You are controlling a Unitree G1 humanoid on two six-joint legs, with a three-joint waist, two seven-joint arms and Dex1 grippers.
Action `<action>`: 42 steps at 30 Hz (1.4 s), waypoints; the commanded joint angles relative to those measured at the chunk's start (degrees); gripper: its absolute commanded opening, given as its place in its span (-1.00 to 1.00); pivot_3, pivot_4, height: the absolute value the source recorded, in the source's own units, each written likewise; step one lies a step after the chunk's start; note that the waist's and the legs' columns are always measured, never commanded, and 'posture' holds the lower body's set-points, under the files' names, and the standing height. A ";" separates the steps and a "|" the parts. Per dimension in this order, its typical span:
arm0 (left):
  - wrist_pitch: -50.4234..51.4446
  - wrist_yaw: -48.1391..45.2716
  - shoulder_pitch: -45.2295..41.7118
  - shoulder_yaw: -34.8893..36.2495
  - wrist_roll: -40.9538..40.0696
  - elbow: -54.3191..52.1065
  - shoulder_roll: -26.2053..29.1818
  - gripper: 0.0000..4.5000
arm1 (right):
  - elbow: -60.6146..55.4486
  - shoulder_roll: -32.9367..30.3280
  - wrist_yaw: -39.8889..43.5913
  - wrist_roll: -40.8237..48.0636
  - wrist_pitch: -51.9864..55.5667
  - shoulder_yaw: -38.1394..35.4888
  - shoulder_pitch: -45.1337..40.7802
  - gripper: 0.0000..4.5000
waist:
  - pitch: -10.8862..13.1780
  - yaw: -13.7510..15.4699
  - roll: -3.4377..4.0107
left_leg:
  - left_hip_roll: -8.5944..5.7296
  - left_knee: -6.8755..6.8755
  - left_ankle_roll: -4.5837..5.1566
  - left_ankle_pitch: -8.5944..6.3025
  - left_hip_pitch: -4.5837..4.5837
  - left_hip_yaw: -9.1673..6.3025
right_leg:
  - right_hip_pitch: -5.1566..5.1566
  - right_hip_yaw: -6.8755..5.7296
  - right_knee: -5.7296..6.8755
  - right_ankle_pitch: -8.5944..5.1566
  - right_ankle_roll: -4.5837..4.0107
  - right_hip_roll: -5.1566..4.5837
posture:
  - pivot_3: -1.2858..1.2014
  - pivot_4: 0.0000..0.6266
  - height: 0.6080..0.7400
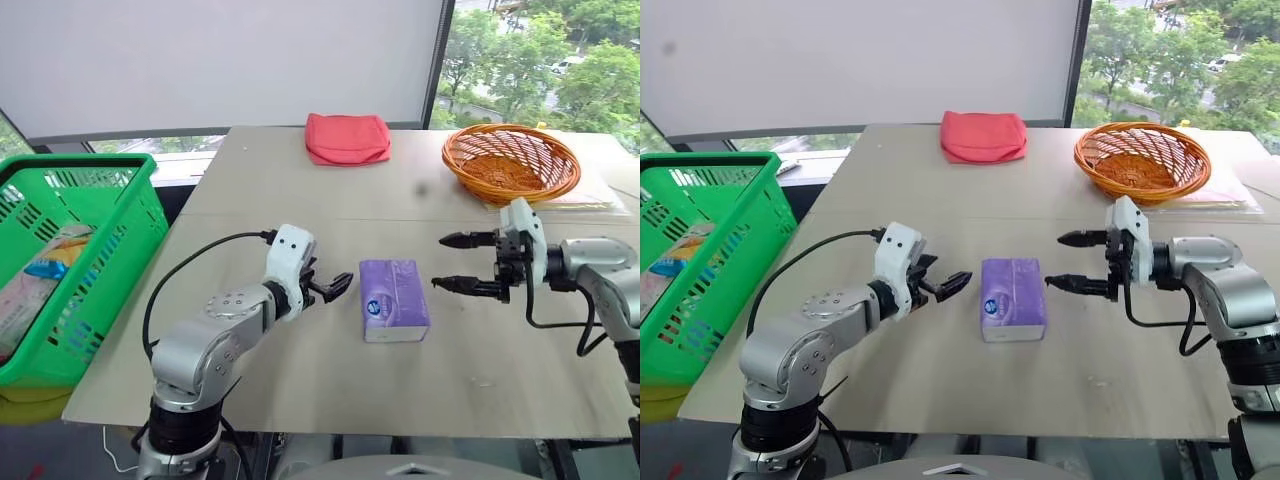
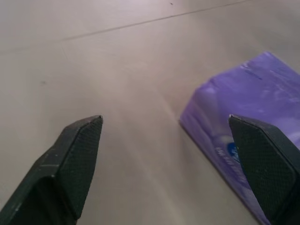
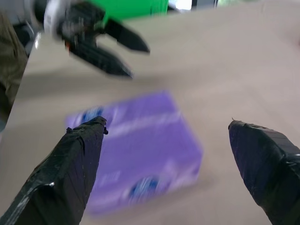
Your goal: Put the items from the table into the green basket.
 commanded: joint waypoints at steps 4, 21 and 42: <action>4.81 -1.32 0.10 4.50 -7.28 1.39 -7.46 0.96 | -4.79 -3.00 -1.59 -1.69 -4.59 -5.07 8.91 1.00 | -0.08 -0.31 0.13 | -0.01 0.31 0.02 0.00 0.10 0.00 | 0.28 -0.03 -0.08 0.01 0.06 0.00 | -0.05 -1.00 1.00; 6.95 1.31 -0.74 1.11 -7.25 11.46 -12.04 0.74 | -7.07 -3.74 -3.25 -0.95 -4.90 -7.66 14.22 1.00 | -0.18 -1.94 0.29 | 0.01 0.39 0.02 0.00 0.22 0.02 | 0.44 0.02 -0.11 0.06 0.16 0.07 | -0.09 -1.00 1.00; -4.24 1.28 -8.08 12.96 -4.70 10.09 1.35 -0.99 | -9.81 1.85 -4.06 9.34 2.82 -5.56 1.60 1.00 | -0.17 -2.72 0.37 | 0.18 0.35 0.01 0.00 0.25 -0.06 | 0.40 0.00 -0.09 0.07 0.10 0.26 | -0.04 -1.00 1.00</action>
